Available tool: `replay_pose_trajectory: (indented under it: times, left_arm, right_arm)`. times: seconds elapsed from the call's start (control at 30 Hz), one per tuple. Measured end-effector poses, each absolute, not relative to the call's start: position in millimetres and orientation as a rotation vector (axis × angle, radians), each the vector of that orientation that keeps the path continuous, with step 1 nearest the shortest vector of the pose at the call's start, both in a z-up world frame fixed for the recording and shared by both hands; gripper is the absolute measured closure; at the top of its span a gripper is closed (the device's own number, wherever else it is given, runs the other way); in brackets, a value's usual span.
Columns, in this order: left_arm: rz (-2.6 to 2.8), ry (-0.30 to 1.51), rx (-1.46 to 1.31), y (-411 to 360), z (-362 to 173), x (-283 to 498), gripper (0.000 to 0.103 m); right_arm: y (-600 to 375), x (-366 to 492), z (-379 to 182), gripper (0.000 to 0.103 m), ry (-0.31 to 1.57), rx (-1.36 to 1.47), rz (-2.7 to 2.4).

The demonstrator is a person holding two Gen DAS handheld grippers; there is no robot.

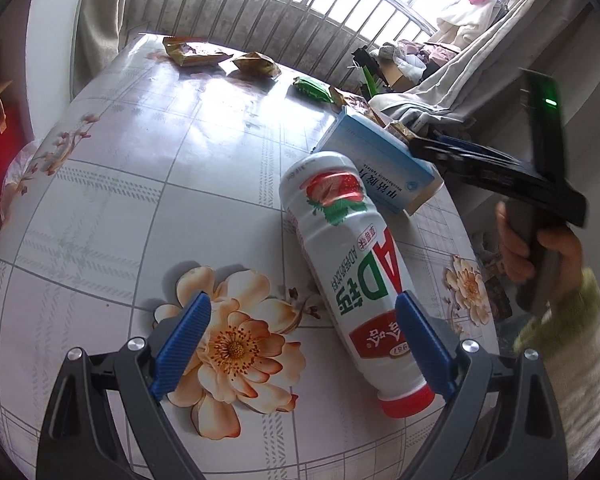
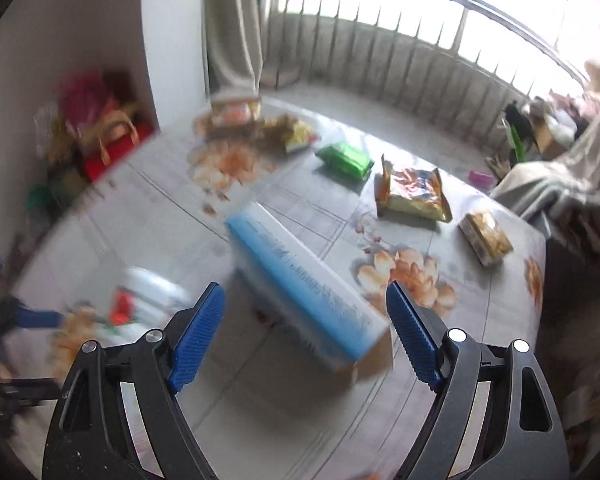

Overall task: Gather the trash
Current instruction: 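Grasp the blue Mecobalamin box with the left gripper while the right gripper grasps the white AD bottle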

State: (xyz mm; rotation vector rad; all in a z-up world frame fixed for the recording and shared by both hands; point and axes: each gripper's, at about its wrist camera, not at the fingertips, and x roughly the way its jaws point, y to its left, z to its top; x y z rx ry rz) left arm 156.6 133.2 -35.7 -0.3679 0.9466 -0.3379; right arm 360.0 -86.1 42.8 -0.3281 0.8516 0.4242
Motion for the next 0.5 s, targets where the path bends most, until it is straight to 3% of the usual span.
replay_pose_trajectory:
  times: [0.1,0.13,0.17,0.2,0.3,0.5]
  left_arm:
    - [-0.337,0.953,-0.361,134.8,-38.6,158.4,0.012]
    - [-0.337,0.953,-0.360,135.1,-38.9,158.5,0.012]
    - [-0.336,0.954,-0.357,135.6,-39.6,158.7,0.012]
    - [-0.335,0.954,-0.356,135.8,-40.1,159.9,0.012]
    - [-0.331,0.957,-0.359,138.0,-42.8,161.8,0.012]
    - [-0.287,0.956,-0.362,146.8,-43.1,160.0,0.012]
  right_arm:
    - [-78.2,376.1,21.0,0.024,0.889,-0.443,0.405]
    - [-78.5,376.7,15.8,0.029,0.911,-0.455,0.405]
    - [-82.7,370.7,13.1,0.039,0.930,-0.455,0.402]
    - [-87.4,368.7,11.7,0.041,0.938,-0.454,0.387]
    - [-103.0,361.8,18.8,0.068,0.950,-0.378,0.361]
    - [-153.0,336.4,42.7,0.075,0.965,-0.050,0.340]
